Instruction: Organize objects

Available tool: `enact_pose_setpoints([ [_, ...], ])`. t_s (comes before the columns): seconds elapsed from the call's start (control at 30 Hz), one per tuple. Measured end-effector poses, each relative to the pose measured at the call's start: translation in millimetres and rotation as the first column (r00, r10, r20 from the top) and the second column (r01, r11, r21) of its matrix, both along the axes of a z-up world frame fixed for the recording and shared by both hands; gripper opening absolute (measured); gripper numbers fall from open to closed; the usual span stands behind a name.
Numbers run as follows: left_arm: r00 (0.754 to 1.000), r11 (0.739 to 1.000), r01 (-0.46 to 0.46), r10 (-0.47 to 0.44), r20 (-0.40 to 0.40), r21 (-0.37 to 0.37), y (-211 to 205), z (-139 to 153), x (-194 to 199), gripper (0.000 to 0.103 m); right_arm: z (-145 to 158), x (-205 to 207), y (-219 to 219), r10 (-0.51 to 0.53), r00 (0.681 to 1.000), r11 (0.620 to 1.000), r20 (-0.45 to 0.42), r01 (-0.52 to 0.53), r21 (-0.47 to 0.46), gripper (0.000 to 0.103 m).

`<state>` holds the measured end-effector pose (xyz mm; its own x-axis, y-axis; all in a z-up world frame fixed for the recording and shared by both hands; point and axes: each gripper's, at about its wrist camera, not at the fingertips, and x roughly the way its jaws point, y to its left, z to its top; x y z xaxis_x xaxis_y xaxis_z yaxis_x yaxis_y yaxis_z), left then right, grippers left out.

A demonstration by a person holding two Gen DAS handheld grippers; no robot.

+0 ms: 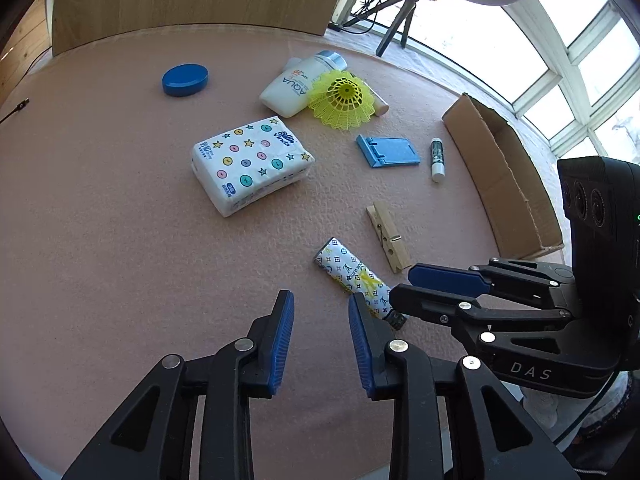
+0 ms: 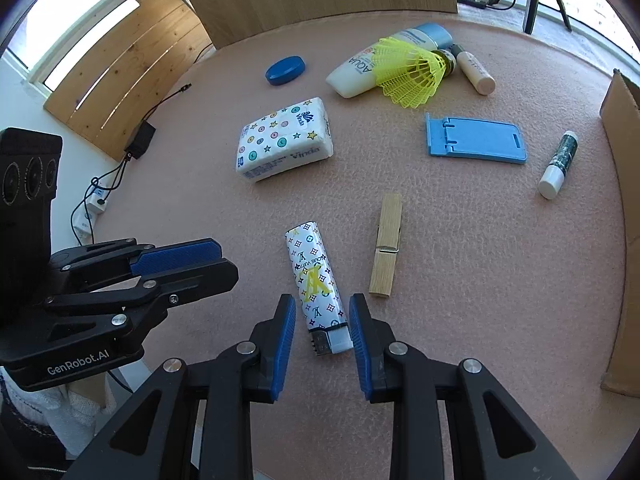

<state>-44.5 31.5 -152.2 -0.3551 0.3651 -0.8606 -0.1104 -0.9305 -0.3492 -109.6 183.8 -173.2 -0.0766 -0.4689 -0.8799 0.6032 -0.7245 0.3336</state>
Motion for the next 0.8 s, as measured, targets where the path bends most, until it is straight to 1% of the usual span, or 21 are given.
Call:
enact_pose_setpoints([
  [0.13,1.0,1.0,-0.001,0.001,0.025,0.013,15,-7,-5,0.043,9,-16,17,-0.08,0.996,0.997,-0.045,0.08,0.012,0.025],
  [0.2,0.999,1.0,-0.004,0.003,0.033,0.016,22,-10,-9,0.044,8,-26,20,-0.111,0.992,0.993,-0.058,0.113,0.041,0.025],
  [0.33,0.999,1.0,-0.006,0.006,0.04,-0.002,35,-14,-16,0.046,2,-41,19,-0.127,0.991,0.991,-0.048,0.129,0.042,0.025],
  [0.4,0.999,1.0,-0.009,0.01,0.038,-0.026,40,-15,-20,0.048,0,-46,16,-0.126,0.992,0.991,-0.029,0.127,0.029,0.025],
  [0.6,0.999,0.994,0.004,0.001,0.047,-0.106,57,-21,-24,0.049,-3,-47,1,-0.076,0.997,0.997,-0.026,0.077,0.033,0.025],
  [0.67,0.999,0.992,0.003,0.004,0.05,-0.13,60,-24,-25,0.049,-4,-47,-3,-0.062,0.998,0.997,-0.029,0.064,0.045,0.025],
  [0.8,1.0,0.986,0.007,-0.003,0.029,-0.167,64,-25,-26,0.05,-12,-47,-8,-0.052,0.998,0.996,-0.023,0.053,0.073,0.025],
])
